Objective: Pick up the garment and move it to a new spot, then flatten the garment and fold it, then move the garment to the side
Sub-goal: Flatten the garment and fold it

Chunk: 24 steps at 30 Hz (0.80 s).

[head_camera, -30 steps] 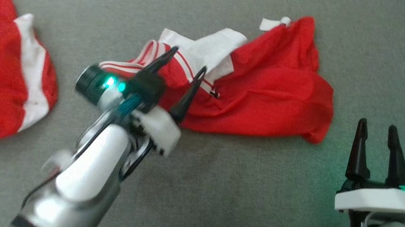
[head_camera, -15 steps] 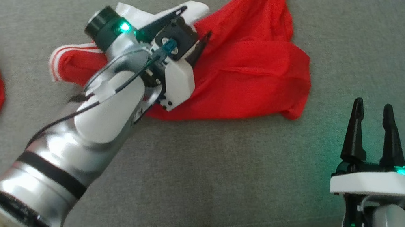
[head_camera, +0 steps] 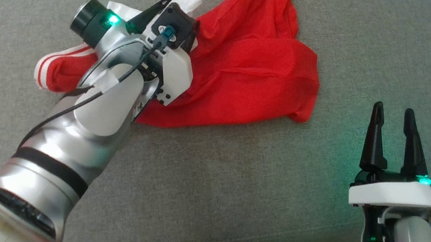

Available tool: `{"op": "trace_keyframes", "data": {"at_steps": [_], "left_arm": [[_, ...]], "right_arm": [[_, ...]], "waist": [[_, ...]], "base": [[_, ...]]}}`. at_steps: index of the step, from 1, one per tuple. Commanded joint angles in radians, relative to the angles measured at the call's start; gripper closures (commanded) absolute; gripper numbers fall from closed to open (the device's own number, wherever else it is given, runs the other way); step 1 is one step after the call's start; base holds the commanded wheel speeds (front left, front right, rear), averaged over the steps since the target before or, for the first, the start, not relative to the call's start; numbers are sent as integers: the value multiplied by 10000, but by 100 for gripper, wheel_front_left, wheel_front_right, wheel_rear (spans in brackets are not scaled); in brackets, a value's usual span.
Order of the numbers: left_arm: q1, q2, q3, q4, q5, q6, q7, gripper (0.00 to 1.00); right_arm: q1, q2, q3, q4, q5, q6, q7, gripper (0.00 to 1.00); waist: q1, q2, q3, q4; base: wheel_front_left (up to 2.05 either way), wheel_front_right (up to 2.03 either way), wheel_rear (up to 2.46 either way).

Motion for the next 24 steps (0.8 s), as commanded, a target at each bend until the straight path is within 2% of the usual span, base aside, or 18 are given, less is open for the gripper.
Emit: {"op": "trace_keyframes", "data": {"at_steps": [1, 2, 9, 15, 18, 24], "left_arm": [[-540, 173, 206, -264, -81, 62, -126, 51], [-554, 173, 183, -257, -159, 66, -215, 100], [-625, 173, 57, -376, -755, 263, -911, 100], [-687, 172, 193, -884, -1125, 565, -1685, 100], [-291, 208, 122, -1382, -1207, 549, -1835, 100], [1022, 752, -108, -2962, -1255, 323, -1906, 100]], "right_arm": [[-199, -35, 228, -301, 19, 40, -108, 0], [-194, -35, 226, -298, 5, 40, -108, 0], [-169, -35, 143, -237, -138, 40, -108, 0], [-47, -35, -109, -176, -308, 40, -108, 0], [47, -35, -207, -138, -381, 40, -108, 0], [310, -35, -419, -19, -503, 40, -108, 0]], "waist": [[-1, 0, -13, 15], [-1, 0, -30, 31], [-1, 0, -249, 291], [-1, 0, -649, 793], [-1, 0, -879, 1142], [-1, 0, -1487, 1905]], "base": [[0, 0, 0], [0, 0, 0], [0, 0, 0], [0, 0, 0], [0, 0, 0], [0, 0, 0]]}}
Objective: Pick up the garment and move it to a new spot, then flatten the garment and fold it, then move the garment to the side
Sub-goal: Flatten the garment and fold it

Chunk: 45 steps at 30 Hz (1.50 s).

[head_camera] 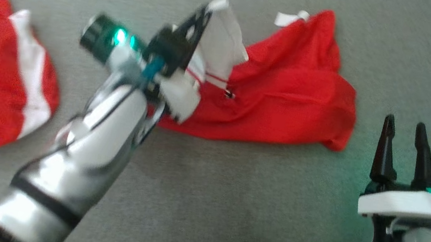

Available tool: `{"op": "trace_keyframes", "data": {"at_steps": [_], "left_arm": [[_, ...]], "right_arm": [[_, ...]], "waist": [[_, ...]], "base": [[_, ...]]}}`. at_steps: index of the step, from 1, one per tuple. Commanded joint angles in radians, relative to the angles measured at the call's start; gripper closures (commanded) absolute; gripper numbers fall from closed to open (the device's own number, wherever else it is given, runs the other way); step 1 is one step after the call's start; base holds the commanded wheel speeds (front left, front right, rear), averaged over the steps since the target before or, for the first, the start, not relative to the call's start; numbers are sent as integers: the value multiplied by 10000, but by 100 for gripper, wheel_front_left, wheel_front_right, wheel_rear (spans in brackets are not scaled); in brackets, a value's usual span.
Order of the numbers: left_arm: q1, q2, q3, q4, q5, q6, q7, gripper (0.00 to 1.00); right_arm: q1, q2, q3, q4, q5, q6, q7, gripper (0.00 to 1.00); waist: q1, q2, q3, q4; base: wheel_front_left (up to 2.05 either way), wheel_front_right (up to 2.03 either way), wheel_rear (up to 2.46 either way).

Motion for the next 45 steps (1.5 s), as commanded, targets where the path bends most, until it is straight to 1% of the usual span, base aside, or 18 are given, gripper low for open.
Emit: {"op": "trace_keyframes", "data": {"at_steps": [1, 6, 11, 17, 20, 21, 22, 23, 26, 31, 34, 38, 41, 45], "left_arm": [[257, 484, 162, -752, -102, -79, -82, 100], [1952, 1122, -199, -1588, -326, -401, 186, 100], [3526, 1743, -696, -2289, -492, -749, 671, 100], [4647, 2063, -1136, -2761, -661, -988, 991, 100], [5174, 2087, -1400, -2793, -814, -1112, 1186, 100], [5256, 2061, -1421, -2760, -857, -1094, 1209, 86], [5317, 2027, -1418, -2734, -896, -1049, 1193, 31], [5374, 1972, -1371, -2703, -969, -974, 1155, 0], [5513, 1824, -1166, -2629, -1212, -740, 967, 0], [5654, 1630, -371, -2850, -1806, -108, 473, 0], [5690, 1670, 276, -3286, -1891, 624, 160, 0], [5941, 1569, 1166, -4038, -2208, 1318, -35, 0], [6153, 1466, 1604, -4459, -2341, 1543, -74, 0], [6281, 1426, 1737, -4718, -2167, 1473, -83, 0]], "right_arm": [[187, -35, 136, -209, -127, 40, -108, 0], [440, -35, 32, 0, -234, 40, -108, 0], [540, -35, -9, 223, -255, 40, -109, 0], [657, -35, 64, 407, -252, 40, -109, 0], [738, -35, 122, 492, -265, 40, -109, 0], [754, -35, 140, 509, -275, 40, -109, 0], [762, -35, 159, 523, -285, 40, -109, 0], [767, -35, 174, 535, -296, 40, -109, 0], [778, -35, 180, 566, -345, 40, -109, 0], [786, -35, 103, 358, -328, 40, -109, 0], [854, -35, 180, 60, -230, 40, -109, 0], [973, -35, -80, -203, -338, 40, -109, 0], [971, -35, -432, -136, -645, 40, -109, 0], [650, -35, -1096, 444, -1018, 40, -67, 0]], "waist": [[0, 0, -498, 556], [0, 0, -1050, 1128], [0, 0, -1502, 1395], [0, 0, -1837, 1467], [0, 0, -2001, 1456], [0, 0, -2026, 1440], [0, 0, -2034, 1419], [0, 0, -2045, 1399], [0, 0, -2066, 1332], [0, 0, -2050, 1270], [0, 0, -2015, 1285], [0, 0, -1918, 1450], [0, 0, -1800, 1607], [0, 0, -1575, 1799]], "base": [[0, 0, 0], [0, 0, 0], [0, 0, 0], [0, 0, 0], [0, 0, 0], [0, 0, 0], [0, 0, 0], [0, 0, 0], [0, 0, 0], [0, 0, 0], [0, 0, 0], [0, 0, 0], [0, 0, 0], [0, 0, 0]]}}
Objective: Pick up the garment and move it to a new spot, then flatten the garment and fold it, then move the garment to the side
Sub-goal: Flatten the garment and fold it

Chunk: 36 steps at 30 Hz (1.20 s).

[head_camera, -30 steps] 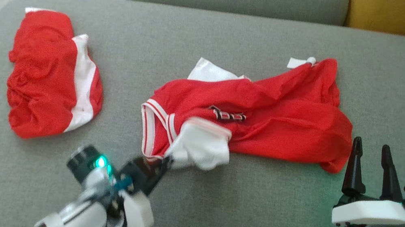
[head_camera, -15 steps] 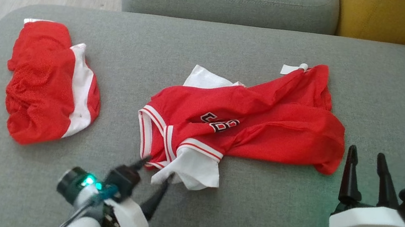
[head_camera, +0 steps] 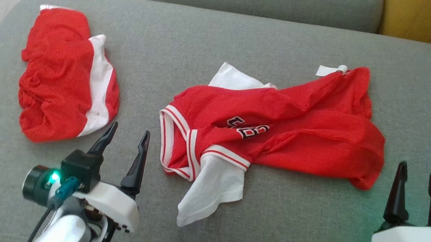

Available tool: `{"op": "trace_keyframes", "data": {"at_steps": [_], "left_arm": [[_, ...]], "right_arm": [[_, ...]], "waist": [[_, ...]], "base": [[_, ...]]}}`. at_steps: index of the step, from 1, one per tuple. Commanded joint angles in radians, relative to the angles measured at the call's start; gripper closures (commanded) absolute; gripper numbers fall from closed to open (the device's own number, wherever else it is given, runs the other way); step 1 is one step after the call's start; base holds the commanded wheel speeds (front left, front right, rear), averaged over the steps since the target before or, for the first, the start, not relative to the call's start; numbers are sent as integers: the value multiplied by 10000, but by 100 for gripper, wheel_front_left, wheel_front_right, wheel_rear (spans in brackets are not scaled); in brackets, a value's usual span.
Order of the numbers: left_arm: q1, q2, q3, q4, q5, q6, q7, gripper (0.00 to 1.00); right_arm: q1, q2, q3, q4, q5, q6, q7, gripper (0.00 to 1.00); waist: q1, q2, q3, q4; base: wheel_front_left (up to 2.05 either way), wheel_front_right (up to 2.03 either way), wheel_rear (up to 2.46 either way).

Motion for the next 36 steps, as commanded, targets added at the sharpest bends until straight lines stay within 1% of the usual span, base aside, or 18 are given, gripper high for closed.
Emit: {"op": "trace_keyframes", "data": {"at_steps": [1, 5, 11, 12, 17, 29, 30, 31, 32, 36], "left_arm": [[-365, 31, 417, -385, 173, -34, -118, 0], [-398, -127, 482, -342, 277, -137, -120, 0], [-563, -392, 491, -205, 470, -341, -121, 0], [-563, -392, 491, -205, 470, -341, -121, 0], [-742, -545, 593, -107, 603, -483, -121, 0], [-893, -782, 858, 80, 871, -722, -121, 0], [-904, -795, 880, 96, 889, -738, -121, 0], [-915, -807, 902, 114, 906, -754, -122, 0], [-926, -815, 927, 133, 922, -768, -122, 0], [-926, -843, 1029, 206, 982, -800, -122, 0]], "right_arm": [[-606, -49, -89, 144, -230, 40, 20, 0], [-1310, -49, -781, 1139, -409, 40, 366, 0], [-2327, -49, -1395, 2510, -879, 40, 698, 0], [-2327, -49, -1395, 2510, -879, 40, 698, 0], [-2998, -49, -1995, 3496, -1486, 40, 870, 0], [-3901, -49, -2451, 5256, -2279, 40, 691, 0], [-3950, -49, -2471, 5398, -2295, 40, 684, 15], [-3995, -49, -2474, 5536, -2310, 40, 673, 55], [-4039, -49, -2470, 5655, -2339, 40, 648, 100], [-4162, -49, -2466, 5877, -2540, 40, 380, 100]], "waist": [[0, 0, 204, 150], [0, 0, 500, 333], [0, 0, 966, 583], [0, 0, 966, 583], [0, 0, 1259, 759], [0, 0, 1558, 858], [0, 0, 1567, 856], [0, 0, 1572, 852], [0, 0, 1576, 843], [0, 0, 1525, 761]], "base": [[0, 0, 0], [0, 0, 0], [0, 0, 0], [0, 0, 0], [0, 0, 0], [0, 0, 0], [0, 0, 0], [0, 0, 0], [0, 0, 0], [0, 0, 0]]}}
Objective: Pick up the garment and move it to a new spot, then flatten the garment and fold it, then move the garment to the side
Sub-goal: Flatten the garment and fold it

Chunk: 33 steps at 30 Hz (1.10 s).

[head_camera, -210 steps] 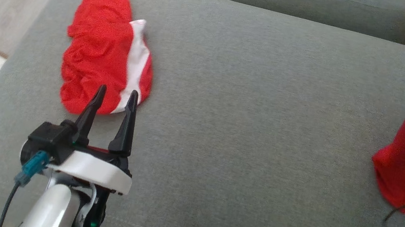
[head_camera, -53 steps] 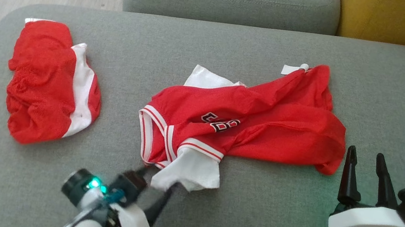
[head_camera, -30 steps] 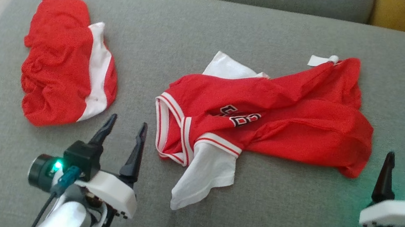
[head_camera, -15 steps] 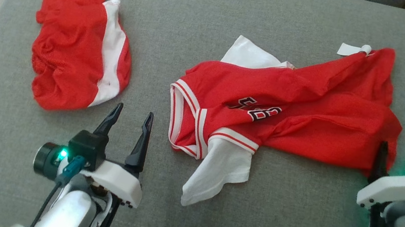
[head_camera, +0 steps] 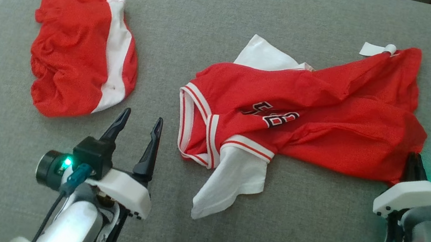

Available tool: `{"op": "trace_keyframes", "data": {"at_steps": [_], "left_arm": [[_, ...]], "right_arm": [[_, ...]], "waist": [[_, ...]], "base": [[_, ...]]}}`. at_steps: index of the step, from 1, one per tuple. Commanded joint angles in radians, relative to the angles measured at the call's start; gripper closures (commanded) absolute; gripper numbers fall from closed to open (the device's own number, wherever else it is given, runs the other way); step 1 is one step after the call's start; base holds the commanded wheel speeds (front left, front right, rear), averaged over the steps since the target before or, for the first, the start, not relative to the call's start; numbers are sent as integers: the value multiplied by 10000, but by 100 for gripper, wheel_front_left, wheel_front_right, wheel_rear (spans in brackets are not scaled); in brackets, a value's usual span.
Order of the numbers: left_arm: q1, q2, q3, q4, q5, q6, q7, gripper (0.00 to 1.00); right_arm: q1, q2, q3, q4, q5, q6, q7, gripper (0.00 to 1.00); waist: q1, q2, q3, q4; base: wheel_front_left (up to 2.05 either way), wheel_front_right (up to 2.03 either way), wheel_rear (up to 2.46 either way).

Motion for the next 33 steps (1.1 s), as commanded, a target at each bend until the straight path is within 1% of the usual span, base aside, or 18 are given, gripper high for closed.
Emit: {"op": "trace_keyframes", "data": {"at_steps": [1, 6, 10, 16, 20, 21, 26, 29, 30, 31, 33], "left_arm": [[-411, 40, 403, -233, 116, -9, -120, 0], [-273, -7, 534, -110, 126, -54, -120, 0], [-129, -65, 626, -28, 137, -80, -120, 0], [134, -97, 798, 13, 157, -100, -120, 0], [295, -138, 897, -3, 164, -106, -120, 0], [295, -138, 897, -3, 164, -106, -120, 0], [459, -186, 973, 7, 198, -149, -120, 0], [532, -197, 1047, 30, 202, -179, -120, 0], [560, -209, 1075, 54, 199, -218, -120, 0], [566, -215, 1073, 67, 206, -247, -120, 0], [569, -227, 1064, 92, 228, -297, -120, 0]], "right_arm": [[-226, -10, 235, -92, -120, 39, -139, 100], [-265, -10, 30, -602, -372, 39, -439, 100], [-167, -10, -42, -1373, -314, 39, -512, 100], [540, -10, 391, -2867, 72, 39, -517, 100], [1505, -10, 1006, -4016, 427, 39, -136, 100], [1505, -10, 1006, -4016, 427, 39, -136, 100], [3212, -10, 1611, -5578, 974, 39, 788, 100], [4171, -10, 1743, -6194, 1233, 39, 1296, 100], [4577, -10, 1774, -6439, 1394, 39, 1454, 32], [4717, -10, 1762, -6501, 1449, 39, 1512, 0], [4866, -10, 1785, -6609, 1472, 39, 1518, 0]], "waist": [[0, 0, -63, -68], [0, 0, -358, -349], [0, 0, -739, -639], [0, 0, -1272, -1049], [0, 0, -1469, -1225], [0, 0, -1469, -1225], [0, 0, -1575, -1355], [0, 0, -1618, -1436], [0, 0, -1622, -1485], [0, 0, -1622, -1508], [0, 0, -1621, -1547]], "base": [[0, 0, 0], [0, 0, 0], [0, 0, 0], [0, 0, 0], [0, 0, 0], [0, 0, 0], [0, 0, 0], [0, 0, 0], [0, 0, 0], [0, 0, 0], [0, 0, 0]]}}
